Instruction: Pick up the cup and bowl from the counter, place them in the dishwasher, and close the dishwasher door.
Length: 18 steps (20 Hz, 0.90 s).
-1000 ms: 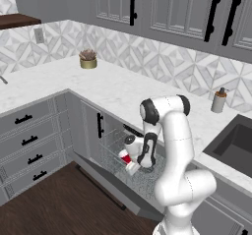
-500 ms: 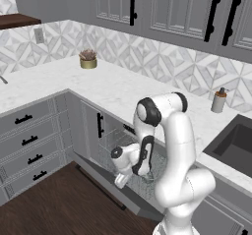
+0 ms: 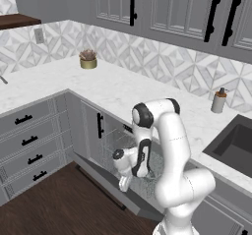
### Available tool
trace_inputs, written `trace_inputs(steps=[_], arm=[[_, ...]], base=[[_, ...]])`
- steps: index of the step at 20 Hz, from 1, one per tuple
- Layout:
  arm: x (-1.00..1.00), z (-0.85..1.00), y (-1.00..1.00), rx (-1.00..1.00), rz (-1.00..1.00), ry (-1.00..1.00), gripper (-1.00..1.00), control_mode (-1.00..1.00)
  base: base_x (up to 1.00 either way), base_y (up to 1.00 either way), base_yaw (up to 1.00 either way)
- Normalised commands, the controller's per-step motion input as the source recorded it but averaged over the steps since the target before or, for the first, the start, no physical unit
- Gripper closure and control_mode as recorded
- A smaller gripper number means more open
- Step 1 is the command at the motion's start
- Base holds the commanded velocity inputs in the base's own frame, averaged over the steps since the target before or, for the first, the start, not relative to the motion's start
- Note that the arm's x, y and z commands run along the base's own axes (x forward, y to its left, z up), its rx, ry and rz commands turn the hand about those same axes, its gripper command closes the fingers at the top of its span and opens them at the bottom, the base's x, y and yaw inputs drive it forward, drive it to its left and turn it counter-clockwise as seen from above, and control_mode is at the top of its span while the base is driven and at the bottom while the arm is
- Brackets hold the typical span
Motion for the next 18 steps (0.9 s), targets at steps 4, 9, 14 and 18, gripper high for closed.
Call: trace_inputs(steps=[4,9,14,18], arm=[[0.94,-0.37,-0.89,-0.1,0.02,0.24,-1.0,-1.0],[0.25,0.29,-0.18,-0.12,0.01,0.03,-1.0,-1.0],[-0.9,0.98,0.99,-0.06,0.0,0.0,-1.0,-1.0],[-1.0,0.84,1.0,0.0,-0.03,0.03,-1.0,-1.0]], base=[[0.0,0.0,0.0],[0.0,0.0,0.0],[0.0,0.0,0.0],[0.0,0.0,0.0]])
